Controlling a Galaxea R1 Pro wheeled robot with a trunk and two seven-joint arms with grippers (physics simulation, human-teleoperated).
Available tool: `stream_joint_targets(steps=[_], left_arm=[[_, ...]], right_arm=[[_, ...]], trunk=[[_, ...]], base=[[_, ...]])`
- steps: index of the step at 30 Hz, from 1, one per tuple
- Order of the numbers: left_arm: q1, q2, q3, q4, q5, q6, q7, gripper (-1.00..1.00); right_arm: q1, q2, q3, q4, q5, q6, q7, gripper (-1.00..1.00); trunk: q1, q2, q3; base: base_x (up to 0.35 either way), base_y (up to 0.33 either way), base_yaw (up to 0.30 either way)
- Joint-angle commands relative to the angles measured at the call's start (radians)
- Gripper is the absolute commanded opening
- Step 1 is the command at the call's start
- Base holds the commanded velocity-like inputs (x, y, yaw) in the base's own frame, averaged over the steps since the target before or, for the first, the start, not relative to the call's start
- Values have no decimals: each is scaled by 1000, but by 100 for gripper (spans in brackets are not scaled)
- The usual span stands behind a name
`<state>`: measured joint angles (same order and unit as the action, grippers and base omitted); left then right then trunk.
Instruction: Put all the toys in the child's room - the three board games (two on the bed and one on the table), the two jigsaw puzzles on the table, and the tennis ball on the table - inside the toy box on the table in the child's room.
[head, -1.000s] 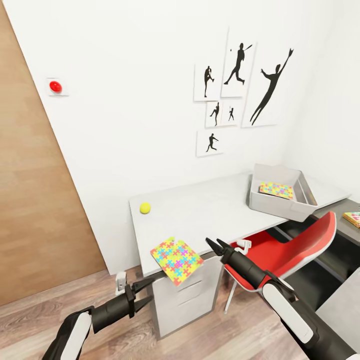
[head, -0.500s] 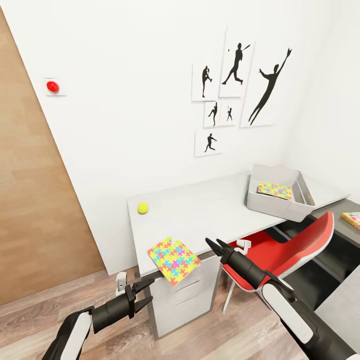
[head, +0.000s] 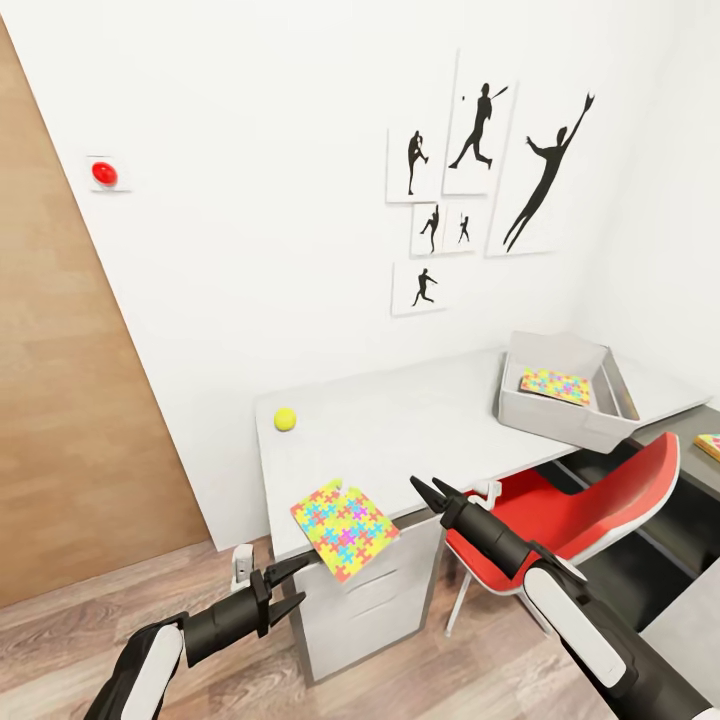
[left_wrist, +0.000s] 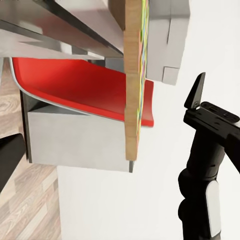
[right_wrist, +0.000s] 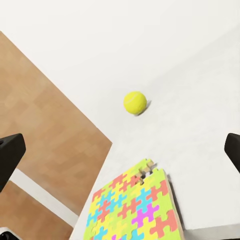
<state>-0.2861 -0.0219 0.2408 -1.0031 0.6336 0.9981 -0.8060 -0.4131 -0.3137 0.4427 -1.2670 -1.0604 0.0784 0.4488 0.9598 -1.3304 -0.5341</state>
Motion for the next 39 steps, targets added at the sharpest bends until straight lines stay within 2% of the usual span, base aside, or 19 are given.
stream_joint_targets(steps=[1, 13, 31, 39], left_arm=[[-1, -1, 3, 0, -5, 3, -5, 100], [-1, -1, 3, 0, -6, 2, -5, 100], [-1, -1, 3, 0, -5, 1, -5, 100], [-1, -1, 2, 0, -6, 1, -5, 100]], right_arm=[[-1, -1, 1, 0, -11, 5, 2, 100], [-1, -1, 2, 3, 2, 4, 2, 100], [-1, 1, 2, 1, 5, 5, 2, 100], [-1, 1, 2, 0, 5, 6, 3, 100]], trunk=[[0, -1, -1], [0, -1, -1], [0, -1, -1], [0, -1, -1]], base=[[5, -6, 4], [1, -3, 1], [0, -82, 1], [0, -128, 138]])
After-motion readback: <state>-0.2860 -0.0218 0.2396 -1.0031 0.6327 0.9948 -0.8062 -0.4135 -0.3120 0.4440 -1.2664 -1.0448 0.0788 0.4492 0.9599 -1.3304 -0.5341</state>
